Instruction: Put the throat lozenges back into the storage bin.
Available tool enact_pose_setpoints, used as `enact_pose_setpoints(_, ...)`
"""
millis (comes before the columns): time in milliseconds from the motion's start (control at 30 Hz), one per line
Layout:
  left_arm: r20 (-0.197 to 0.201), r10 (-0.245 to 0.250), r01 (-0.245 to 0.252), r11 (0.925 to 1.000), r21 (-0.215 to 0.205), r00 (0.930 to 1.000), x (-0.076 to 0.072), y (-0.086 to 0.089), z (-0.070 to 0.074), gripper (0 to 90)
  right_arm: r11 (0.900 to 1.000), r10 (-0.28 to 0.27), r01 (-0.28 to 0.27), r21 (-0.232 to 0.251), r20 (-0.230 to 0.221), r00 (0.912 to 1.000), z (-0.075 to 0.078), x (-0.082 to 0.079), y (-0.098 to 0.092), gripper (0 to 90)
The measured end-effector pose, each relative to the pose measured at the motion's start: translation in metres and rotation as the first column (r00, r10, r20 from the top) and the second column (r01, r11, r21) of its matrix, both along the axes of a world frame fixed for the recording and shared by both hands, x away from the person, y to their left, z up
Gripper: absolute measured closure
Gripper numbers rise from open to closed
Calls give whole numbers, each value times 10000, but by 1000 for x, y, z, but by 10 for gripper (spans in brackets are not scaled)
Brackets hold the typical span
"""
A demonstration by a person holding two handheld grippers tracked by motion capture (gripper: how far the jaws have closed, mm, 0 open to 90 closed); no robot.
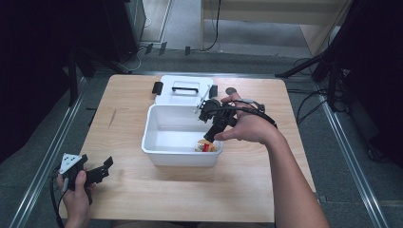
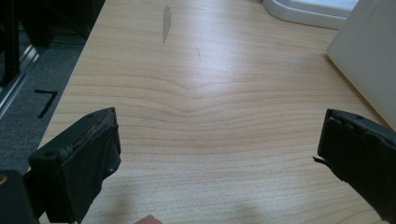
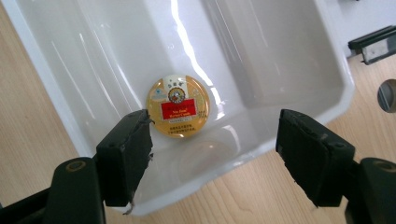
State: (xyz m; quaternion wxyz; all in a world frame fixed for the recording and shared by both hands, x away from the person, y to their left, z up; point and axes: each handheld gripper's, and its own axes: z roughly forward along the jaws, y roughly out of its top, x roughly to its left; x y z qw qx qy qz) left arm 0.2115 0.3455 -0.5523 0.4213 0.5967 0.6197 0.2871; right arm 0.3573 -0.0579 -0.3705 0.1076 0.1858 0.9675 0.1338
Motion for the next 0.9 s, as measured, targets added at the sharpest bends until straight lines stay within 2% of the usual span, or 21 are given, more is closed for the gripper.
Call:
enact_pose_setpoints(367, -19, 8, -8, 10000, 1, 10000, 0, 0, 0, 0, 9992, -400, 400, 1, 122, 9991, 12, -8, -29, 262)
enact_pose_setpoints(700, -13, 14, -14, 10000, 10, 10000, 0, 0, 0, 0, 9951, -984, 984, 65, 96, 9951, 8, -12, -61, 247)
enact_pose_setpoints(900, -15, 17, -17, 10000, 16, 10000, 0, 0, 0, 0, 9881, -1521, 1520, 214, 18, 9884, 1, -15, -85, 237)
